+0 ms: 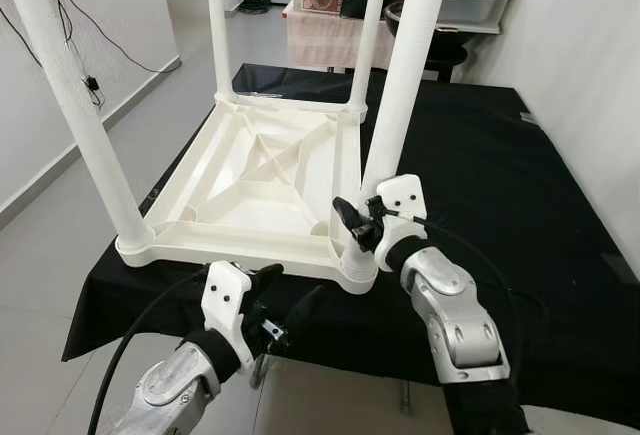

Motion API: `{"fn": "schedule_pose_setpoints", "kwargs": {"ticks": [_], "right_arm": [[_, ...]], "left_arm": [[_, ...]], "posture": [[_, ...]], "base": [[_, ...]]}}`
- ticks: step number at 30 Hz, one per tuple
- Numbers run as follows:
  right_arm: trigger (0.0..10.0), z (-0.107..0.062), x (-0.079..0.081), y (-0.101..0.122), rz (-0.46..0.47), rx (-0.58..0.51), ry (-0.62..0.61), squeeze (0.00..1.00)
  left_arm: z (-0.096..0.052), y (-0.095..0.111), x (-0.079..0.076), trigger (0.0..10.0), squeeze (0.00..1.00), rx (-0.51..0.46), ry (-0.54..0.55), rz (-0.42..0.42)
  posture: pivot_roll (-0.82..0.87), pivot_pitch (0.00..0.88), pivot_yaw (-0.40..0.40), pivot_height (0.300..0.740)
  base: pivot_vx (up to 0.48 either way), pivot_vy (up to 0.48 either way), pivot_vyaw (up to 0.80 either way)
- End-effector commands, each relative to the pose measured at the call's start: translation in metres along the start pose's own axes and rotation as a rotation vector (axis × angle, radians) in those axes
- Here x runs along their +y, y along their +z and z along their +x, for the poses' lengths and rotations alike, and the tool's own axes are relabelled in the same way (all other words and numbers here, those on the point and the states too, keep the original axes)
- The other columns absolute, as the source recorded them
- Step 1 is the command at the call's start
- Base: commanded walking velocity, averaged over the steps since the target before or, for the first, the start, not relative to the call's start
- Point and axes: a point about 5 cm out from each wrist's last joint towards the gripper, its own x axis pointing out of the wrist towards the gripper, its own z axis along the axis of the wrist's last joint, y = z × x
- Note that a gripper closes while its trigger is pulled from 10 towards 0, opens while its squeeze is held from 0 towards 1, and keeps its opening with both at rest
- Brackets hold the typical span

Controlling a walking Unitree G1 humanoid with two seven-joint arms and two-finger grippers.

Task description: Building children table

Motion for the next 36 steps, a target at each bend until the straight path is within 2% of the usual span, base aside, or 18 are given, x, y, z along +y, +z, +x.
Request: {"fn": "schedule_pose_setpoints", "kwargs": {"ticks": [1, 2, 3, 5, 9, 10, 11, 12, 15, 16, 19, 20, 21, 31, 33, 34, 36], "right_arm": [[10.0, 0.001, 0.003, -0.021, 0.021, 0.114, 0.027, 1.00], [10.0, 0.003, 0.006, -0.018, 0.046, 0.098, 0.053, 1.00], [10.0, 0.009, 0.011, -0.007, 0.059, 0.037, 0.142, 1.00], [10.0, 0.010, 0.012, -0.005, 0.057, 0.024, 0.161, 1.00], [10.0, 0.021, 0.015, 0.015, 0.101, -0.069, 0.444, 1.00], [10.0, 0.022, 0.015, 0.017, 0.107, -0.076, 0.496, 1.00], [10.0, 0.022, 0.015, 0.017, 0.107, -0.076, 0.496, 1.00], [10.0, 0.024, 0.016, 0.019, 0.067, -0.086, 0.605, 0.00], [10.0, 0.025, 0.013, 0.023, -0.003, -0.083, 0.773, 0.00], [10.0, 0.025, 0.013, 0.023, -0.003, -0.083, 0.773, 0.00], [10.0, 0.028, 0.008, 0.031, -0.014, -0.089, 0.907, 0.00], [10.0, 0.028, 0.008, 0.031, -0.014, -0.089, 0.907, 0.00], [0.0, 0.034, 0.005, 0.035, -0.004, -0.090, 0.940, 0.00], [0.0, 0.037, -0.001, 0.036, -0.006, -0.087, 0.986, 0.00], [0.0, 0.036, -0.005, 0.034, -0.016, -0.086, 0.958, 0.00], [0.0, 0.034, -0.011, 0.031, -0.035, -0.086, 0.897, 0.00], [0.0, 0.034, -0.012, 0.030, -0.039, -0.086, 0.884, 0.00]], "left_arm": [[0.000, -0.003, 0.000, 10.0, 0.00, 0.016, -0.002, -0.004], [0.000, -0.003, 0.001, 10.0, 0.00, 0.015, -0.002, -0.004], [0.000, -0.003, 0.001, 10.0, 0.00, 0.015, -0.001, -0.004], [0.000, -0.003, 0.001, 10.0, 0.00, 0.015, -0.001, -0.004], [0.000, -0.003, 0.001, 10.0, 0.00, 0.015, -0.001, -0.006], [0.000, -0.003, 0.001, 10.0, 0.00, 0.015, -0.001, -0.006], [0.000, -0.003, 0.001, 10.0, 0.00, 0.015, -0.001, -0.006], [0.000, -0.003, 0.000, 10.0, 0.00, 0.015, -0.002, -0.007], [0.000, -0.003, 0.000, 10.0, 0.00, 0.015, -0.001, -0.007], [0.000, -0.003, 0.000, 10.0, 0.00, 0.015, -0.001, -0.007], [-0.001, -0.002, -0.001, 10.0, 0.00, 0.012, 0.001, -0.010], [-0.001, -0.002, -0.001, 10.0, 0.00, 0.012, 0.001, -0.010], [-0.001, -0.002, -0.002, 10.0, 0.00, 0.011, -0.001, -0.011], [-0.002, -0.002, -0.004, 10.0, 0.00, 0.012, -0.002, -0.011], [-0.002, -0.002, -0.004, 10.0, 0.00, 0.012, -0.002, -0.011], [-0.002, -0.001, -0.004, 10.0, 0.00, 0.011, -0.002, -0.012], [-0.002, -0.001, -0.004, 10.0, 0.00, 0.011, -0.002, -0.012]], "posture": [[0.00, 0.088, -0.064, 0.740], [0.00, 0.088, -0.064, 0.740], [0.00, 0.088, -0.062, 0.740], [0.00, 0.088, -0.062, 0.740], [0.00, 0.090, -0.061, 0.740], [0.00, 0.090, -0.061, 0.740], [0.00, 0.090, -0.061, 0.740], [0.01, 0.092, -0.065, 0.740], [0.01, 0.095, -0.066, 0.740], [0.01, 0.095, -0.066, 0.740], [0.02, 0.098, -0.072, 0.740], [0.02, 0.098, -0.072, 0.740], [0.02, 0.101, -0.074, 0.740], [0.02, 0.105, -0.073, 0.740], [0.01, 0.111, -0.072, 0.740], [0.01, 0.112, -0.071, 0.740], [0.01, 0.112, -0.071, 0.740]], "base": [[0.000, 0.000, 0.00], [0.000, 0.000, 0.00], [0.000, 0.000, 0.00], [0.000, 0.000, 0.00], [0.000, 0.000, 0.00], [0.000, 0.000, 0.00], [0.000, 0.000, 0.00], [0.000, 0.000, 0.00], [0.000, 0.000, 0.00], [0.000, 0.000, 0.00], [0.000, 0.000, 0.00], [0.000, 0.000, 0.00], [0.000, 0.000, 0.00], [0.000, 0.000, 0.00], [0.000, 0.000, 0.00], [0.000, 0.000, 0.00], [0.000, 0.000, 0.00]]}}
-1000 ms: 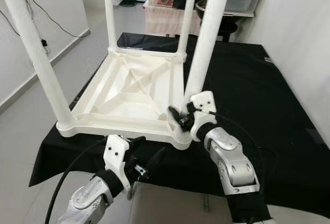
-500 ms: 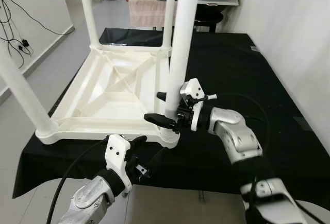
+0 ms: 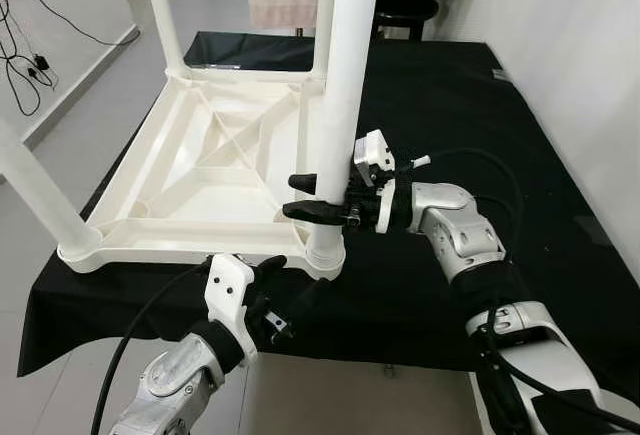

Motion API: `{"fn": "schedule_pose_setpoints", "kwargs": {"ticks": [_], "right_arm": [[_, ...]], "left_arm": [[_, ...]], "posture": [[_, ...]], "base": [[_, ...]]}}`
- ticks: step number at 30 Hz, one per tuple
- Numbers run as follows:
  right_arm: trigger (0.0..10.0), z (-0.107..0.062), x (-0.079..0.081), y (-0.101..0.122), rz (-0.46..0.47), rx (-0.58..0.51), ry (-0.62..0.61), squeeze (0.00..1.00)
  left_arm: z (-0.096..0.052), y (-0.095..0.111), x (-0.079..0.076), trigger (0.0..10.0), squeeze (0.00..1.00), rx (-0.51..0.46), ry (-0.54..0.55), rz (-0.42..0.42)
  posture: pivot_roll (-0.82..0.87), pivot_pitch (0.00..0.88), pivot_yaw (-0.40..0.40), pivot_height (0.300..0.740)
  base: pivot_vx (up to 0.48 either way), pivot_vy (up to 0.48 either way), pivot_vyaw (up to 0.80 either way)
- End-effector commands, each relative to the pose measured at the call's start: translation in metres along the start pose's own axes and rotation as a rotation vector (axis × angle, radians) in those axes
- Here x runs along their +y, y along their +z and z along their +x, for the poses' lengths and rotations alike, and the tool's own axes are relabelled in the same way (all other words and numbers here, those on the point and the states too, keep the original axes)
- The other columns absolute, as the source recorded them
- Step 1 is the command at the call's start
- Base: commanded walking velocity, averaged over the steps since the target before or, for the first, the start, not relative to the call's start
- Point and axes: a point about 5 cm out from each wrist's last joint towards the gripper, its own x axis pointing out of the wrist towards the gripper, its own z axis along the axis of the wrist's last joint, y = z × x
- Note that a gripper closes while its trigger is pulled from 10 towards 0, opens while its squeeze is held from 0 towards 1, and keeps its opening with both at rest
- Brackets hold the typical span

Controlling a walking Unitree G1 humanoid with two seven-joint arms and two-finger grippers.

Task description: Building children table

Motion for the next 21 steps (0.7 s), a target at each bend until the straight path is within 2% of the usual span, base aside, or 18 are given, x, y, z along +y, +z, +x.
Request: {"fn": "schedule_pose_setpoints", "kwargs": {"ticks": [1, 3, 4, 5, 6, 9, 10, 11, 12, 13, 14, 15, 16, 21], "right_arm": [[0.0, -0.004, -0.001, -0.004, -0.005, 0.025, -0.036, 0.00], [0.0, -0.015, -0.001, -0.010, -0.002, 0.052, -0.148, 0.00], [0.0, -0.021, -0.002, -0.016, 0.028, 0.061, -0.294, 0.00], [0.0, -0.021, -0.002, -0.016, 0.028, 0.061, -0.294, 0.00], [0.0, -0.025, -0.002, -0.020, 0.050, 0.069, -0.396, 0.00], [0.0, -0.025, -0.002, -0.020, 0.050, 0.069, -0.396, 0.00], [0.0, -0.029, -0.004, -0.024, 0.072, 0.031, -0.657, 0.00], [0.0, -0.029, -0.004, -0.024, 0.072, 0.031, -0.657, 0.00], [0.0, -0.026, 0.015, -0.045, 0.060, 0.105, -0.777, 0.00], [0.0, -0.026, 0.015, -0.045, 0.060, 0.105, -0.777, 0.00], [0.0, -0.023, 0.025, -0.049, 0.039, 0.111, -0.831, 0.00], [0.0, -0.023, 0.025, -0.049, 0.039, 0.111, -0.831, 0.00], [0.0, -0.020, 0.032, -0.056, 0.039, 0.136, -0.841, 0.00], [0.0, -0.015, 0.033, -0.060, 0.045, 0.156, -0.814, 0.00]], "left_arm": [[-0.002, 0.000, -0.002, 10.0, 0.00, 0.009, 0.000, -0.007], [-0.002, 0.000, -0.002, 10.0, 0.00, 0.008, 0.000, -0.006], [-0.002, 0.000, -0.001, 10.0, 0.00, 0.008, 0.000, -0.006], [-0.002, 0.000, -0.001, 10.0, 0.00, 0.008, 0.000, -0.006], [-0.003, 0.001, -0.001, 10.0, 0.00, 0.008, 0.000, -0.005], [-0.003, 0.001, -0.001, 10.0, 0.00, 0.008, 0.000, -0.005], [-0.003, 0.001, 0.000, 10.0, 0.00, 0.008, 0.000, -0.004], [-0.003, 0.001, 0.000, 10.0, 0.00, 0.008, 0.000, -0.004], [-0.003, 0.001, 0.001, 10.0, 0.00, 0.009, 0.001, 0.002], [-0.003, 0.001, 0.001, 10.0, 0.00, 0.009, 0.001, 0.002], [-0.002, 0.000, 0.003, 10.0, 0.00, 0.012, 0.004, 0.007], [-0.002, 0.000, 0.003, 10.0, 0.00, 0.012, 0.004, 0.007], [-0.002, 0.000, 0.004, 10.0, 0.00, 0.014, 0.003, 0.009], [0.000, -0.001, 0.006, 10.0, 0.00, 0.019, 0.005, 0.021]], "posture": [[0.01, 0.112, -0.071, 0.740], [0.00, 0.120, -0.070, 0.740], [-0.01, 0.121, -0.070, 0.740], [-0.01, 0.121, -0.070, 0.740], [-0.01, 0.121, -0.070, 0.740], [-0.01, 0.121, -0.070, 0.740], [-0.02, 0.121, -0.072, 0.740], [-0.02, 0.121, -0.072, 0.740], [-0.01, 0.118, -0.059, 0.740], [-0.01, 0.118, -0.059, 0.740], [-0.03, 0.107, -0.045, 0.740], [-0.03, 0.107, -0.045, 0.740], [-0.02, 0.100, -0.055, 0.740], [-0.02, 0.091, -0.055, 0.740]], "base": [[0.000, 0.000, 0.00], [0.000, 0.000, 0.00], [0.000, 0.000, 0.00], [0.000, 0.000, 0.00], [0.000, 0.000, 0.00], [0.000, 0.000, 0.00], [0.000, 0.000, 0.00], [0.000, 0.000, 0.00], [0.000, 0.000, 0.00], [0.000, 0.000, 0.00], [0.000, 0.000, 0.00], [0.000, 0.000, 0.00], [0.000, 0.000, 0.00], [0.000, 0.000, 0.00]]}}
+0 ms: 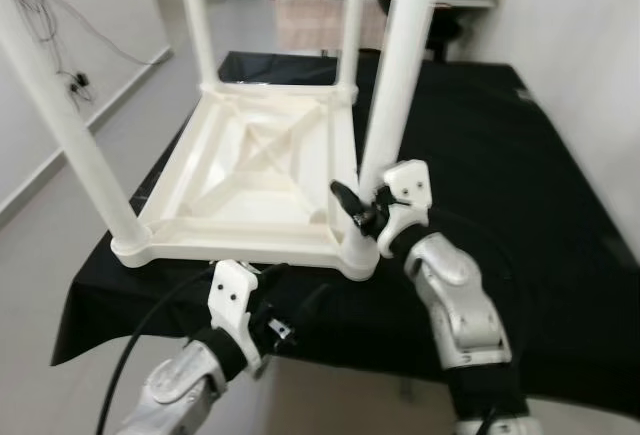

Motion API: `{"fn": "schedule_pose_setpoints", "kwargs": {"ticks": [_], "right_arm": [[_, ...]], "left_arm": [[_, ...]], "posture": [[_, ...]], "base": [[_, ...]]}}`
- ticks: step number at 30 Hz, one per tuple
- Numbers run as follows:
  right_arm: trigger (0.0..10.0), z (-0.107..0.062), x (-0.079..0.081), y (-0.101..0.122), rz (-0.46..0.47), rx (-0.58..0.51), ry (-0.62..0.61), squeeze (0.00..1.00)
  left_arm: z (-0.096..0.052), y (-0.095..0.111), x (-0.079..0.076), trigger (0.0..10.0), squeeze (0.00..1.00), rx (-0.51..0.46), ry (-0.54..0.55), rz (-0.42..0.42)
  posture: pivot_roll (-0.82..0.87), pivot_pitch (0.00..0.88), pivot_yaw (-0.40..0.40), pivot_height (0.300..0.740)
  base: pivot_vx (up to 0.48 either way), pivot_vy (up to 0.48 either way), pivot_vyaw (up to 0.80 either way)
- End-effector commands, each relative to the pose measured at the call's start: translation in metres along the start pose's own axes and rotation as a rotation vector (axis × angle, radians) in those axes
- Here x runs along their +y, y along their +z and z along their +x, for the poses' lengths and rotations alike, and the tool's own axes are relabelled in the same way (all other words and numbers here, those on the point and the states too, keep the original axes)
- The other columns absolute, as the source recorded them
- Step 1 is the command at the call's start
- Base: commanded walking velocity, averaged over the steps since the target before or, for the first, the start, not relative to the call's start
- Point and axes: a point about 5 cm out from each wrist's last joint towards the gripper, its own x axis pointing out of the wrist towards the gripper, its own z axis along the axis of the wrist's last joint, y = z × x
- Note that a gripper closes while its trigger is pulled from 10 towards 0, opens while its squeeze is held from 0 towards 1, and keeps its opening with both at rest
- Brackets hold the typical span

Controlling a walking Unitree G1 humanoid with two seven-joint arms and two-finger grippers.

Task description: Building children table

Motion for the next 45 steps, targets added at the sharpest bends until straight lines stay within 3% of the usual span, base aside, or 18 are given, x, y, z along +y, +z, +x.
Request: {"fn": "schedule_pose_setpoints", "kwargs": {"ticks": [1, 2, 3, 4, 5, 6, 7, 10, 14, 15, 20, 25, 28, 29, 31, 32, 39, 45], "right_arm": [[0.0, -0.010, -0.001, -0.033, -0.014, 0.182, -0.023, 0.00], [0.0, -0.010, -0.001, -0.033, -0.014, 0.182, -0.023, 0.00], [2.4, -0.010, -0.002, -0.033, -0.003, 0.193, -0.039, 0.00], [2.4, -0.010, -0.002, -0.033, -0.003, 0.193, -0.039, 0.00], [10.0, -0.010, -0.001, -0.033, 0.004, 0.203, -0.060, 0.00], [10.0, -0.008, 0.000, -0.031, 0.051, 0.199, -0.031, 0.00], [10.0, -0.005, 0.002, -0.027, 0.102, 0.175, 0.028, 1.00], [10.0, -0.004, 0.003, -0.024, 0.134, 0.155, 0.068, 1.00], [10.0, 0.007, -0.006, -0.002, 0.140, 0.070, 0.243, 1.00], [10.0, 0.012, -0.013, 0.010, 0.132, 0.023, 0.353, 0.00], [10.0, 0.014, -0.015, 0.018, 0.099, 0.003, 0.467, 0.00], [10.0, 0.016, -0.014, 0.031, 0.019, 0.015, 0.802, 0.00], [10.0, 0.022, -0.015, 0.032, 0.024, 0.023, 0.814, 0.00], [1.9, 0.027, -0.016, 0.032, 0.028, 0.032, 0.805, 0.00], [1.9, 0.027, -0.016, 0.032, 0.028, 0.032, 0.805, 0.00], [0.0, 0.030, -0.017, 0.032, 0.035, 0.035, 0.815, 0.00], [0.0, 0.030, -0.025, 0.031, 0.026, 0.026, 0.796, 0.00], [0.0, 0.012, -0.035, 0.014, 0.022, 0.063, 0.654, 0.00]], "left_arm": [[-0.001, -0.002, 0.003, 10.0, 0.00, 0.013, 0.009, 0.013], [-0.001, -0.002, 0.003, 10.0, 0.00, 0.013, 0.009, 0.013], [-0.001, -0.002, 0.003, 10.0, 0.00, 0.012, 0.013, 0.013], [-0.001, -0.002, 0.003, 10.0, 0.00, 0.012, 0.013, 0.013], [-0.001, -0.002, 0.003, 10.0, 0.00, 0.011, 0.015, 0.013], [-0.001, -0.003, 0.003, 10.0, 0.00, 0.012, 0.013, 0.012], [-0.001, -0.003, 0.003, 10.0, 0.00, 0.014, 0.011, 0.011], [0.000, -0.003, 0.002, 10.0, 0.00, 0.015, 0.009, 0.010], [0.000, -0.003, 0.001, 10.0, 0.00, 0.014, 0.004, 0.007], [0.000, -0.003, -0.001, 10.0, 0.00, 0.013, 0.003, 0.007], [-0.001, -0.003, -0.002, 10.0, 0.00, 0.012, 0.003, 0.008], [-0.002, -0.003, -0.004, 10.0, 0.00, 0.012, 0.002, 0.002], [-0.003, -0.002, -0.005, 10.0, 0.00, 0.012, 0.002, 0.001], [-0.003, -0.002, -0.005, 10.0, 0.00, 0.012, 0.002, 0.002], [-0.003, -0.002, -0.005, 10.0, 0.00, 0.012, 0.002, 0.002], [-0.004, -0.002, -0.005, 10.0, 0.00, 0.012, 0.003, 0.002], [-0.003, -0.002, -0.006, 10.0, 0.00, 0.011, 0.003, 0.002], [-0.003, -0.001, -0.005, 10.0, 0.00, 0.008, 0.007, 0.004]], "posture": [[-0.02, 0.091, -0.055, 0.740], [-0.02, 0.091, -0.055, 0.740], [-0.02, 0.087, -0.056, 0.740], [-0.02, 0.087, -0.056, 0.740], [-0.02, 0.087, -0.056, 0.740], [-0.02, 0.083, -0.053, 0.740], [-0.01, 0.082, -0.054, 0.740], [-0.01, 0.082, -0.054, 0.740], [0.01, 0.082, -0.063, 0.740], [0.02, 0.083, -0.068, 0.740], [0.03, 0.084, -0.071, 0.740], [0.04, 0.095, -0.075, 0.740], [0.04, 0.099, -0.075, 0.740], [0.04, 0.100, -0.074, 0.740], [0.04, 0.100, -0.074, 0.740], [0.04, 0.102, -0.075, 0.740], [0.04, 0.109, -0.074, 0.740], [0.03, 0.116, -0.074, 0.740]], "base": [[0.000, 0.000, 0.00], [0.000, 0.000, 0.00], [0.000, 0.000, 0.00], [0.000, 0.000, 0.00], [0.000, 0.000, 0.00], [0.000, 0.000, 0.00], [0.000, 0.000, 0.00], [0.000, 0.000, 0.00], [0.000, 0.000, 0.00], [0.000, 0.000, 0.00], [0.000, 0.000, 0.00], [0.000, 0.000, 0.00], [0.000, 0.000, 0.00], [0.000, 0.000, 0.00], [0.000, 0.000, 0.00], [0.000, 0.000, 0.00], [0.000, 0.000, 0.00], [0.000, 0.000, 0.00]]}}
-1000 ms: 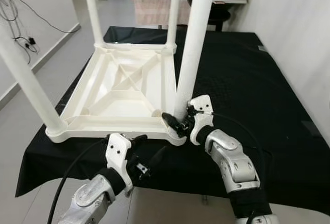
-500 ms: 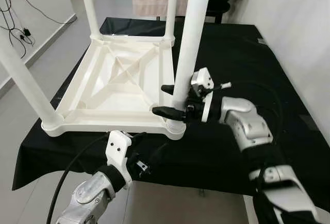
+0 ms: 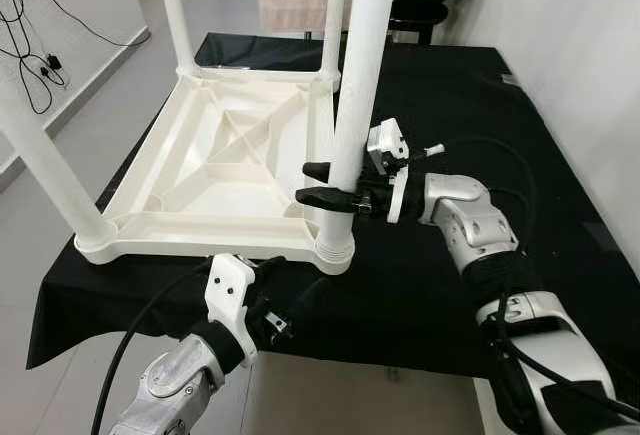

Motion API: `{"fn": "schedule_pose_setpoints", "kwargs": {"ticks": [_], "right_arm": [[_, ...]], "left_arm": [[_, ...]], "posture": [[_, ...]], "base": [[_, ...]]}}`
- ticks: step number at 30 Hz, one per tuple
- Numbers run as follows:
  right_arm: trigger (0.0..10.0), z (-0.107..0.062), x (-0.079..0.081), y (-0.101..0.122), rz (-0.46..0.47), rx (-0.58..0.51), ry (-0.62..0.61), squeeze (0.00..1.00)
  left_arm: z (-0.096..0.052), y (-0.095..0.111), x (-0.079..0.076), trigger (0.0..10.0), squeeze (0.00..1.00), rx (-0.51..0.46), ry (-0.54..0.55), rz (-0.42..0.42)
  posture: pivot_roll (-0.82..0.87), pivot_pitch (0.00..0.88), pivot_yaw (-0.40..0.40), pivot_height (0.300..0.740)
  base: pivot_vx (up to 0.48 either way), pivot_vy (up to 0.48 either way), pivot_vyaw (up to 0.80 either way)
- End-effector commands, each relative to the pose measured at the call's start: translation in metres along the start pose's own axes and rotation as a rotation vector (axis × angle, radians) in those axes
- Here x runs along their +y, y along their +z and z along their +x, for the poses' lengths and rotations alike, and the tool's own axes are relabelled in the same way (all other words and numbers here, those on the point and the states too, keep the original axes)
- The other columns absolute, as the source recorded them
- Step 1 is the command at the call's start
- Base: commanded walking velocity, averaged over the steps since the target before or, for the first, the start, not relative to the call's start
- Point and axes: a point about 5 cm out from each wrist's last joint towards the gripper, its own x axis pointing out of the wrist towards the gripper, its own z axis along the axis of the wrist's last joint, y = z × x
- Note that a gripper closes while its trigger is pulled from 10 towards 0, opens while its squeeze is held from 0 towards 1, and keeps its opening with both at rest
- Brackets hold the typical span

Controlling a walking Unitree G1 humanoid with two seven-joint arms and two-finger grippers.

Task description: Building children table

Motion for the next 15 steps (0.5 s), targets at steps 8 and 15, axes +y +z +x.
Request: {"fn": "schedule_pose_setpoints", "kwargs": {"ticks": [8, 15], "right_arm": [[0.0, -0.027, 0.033, -0.057, 0.152, 0.218, -0.549, 0.00], [0.0, -0.017, 0.050, -0.060, 0.092, 0.324, -0.834, 0.00]], "left_arm": [[-0.005, 0.001, 0.003, 10.0, 0.00, 0.011, 0.002, 0.008], [-0.004, 0.000, 0.004, 10.0, 0.00, 0.020, -0.006, 0.016]], "posture": [[0.02, 0.125, -0.067, 0.740], [0.02, 0.117, -0.052, 0.740]], "base": [[0.000, 0.000, 0.00], [0.000, 0.000, 0.00]]}}
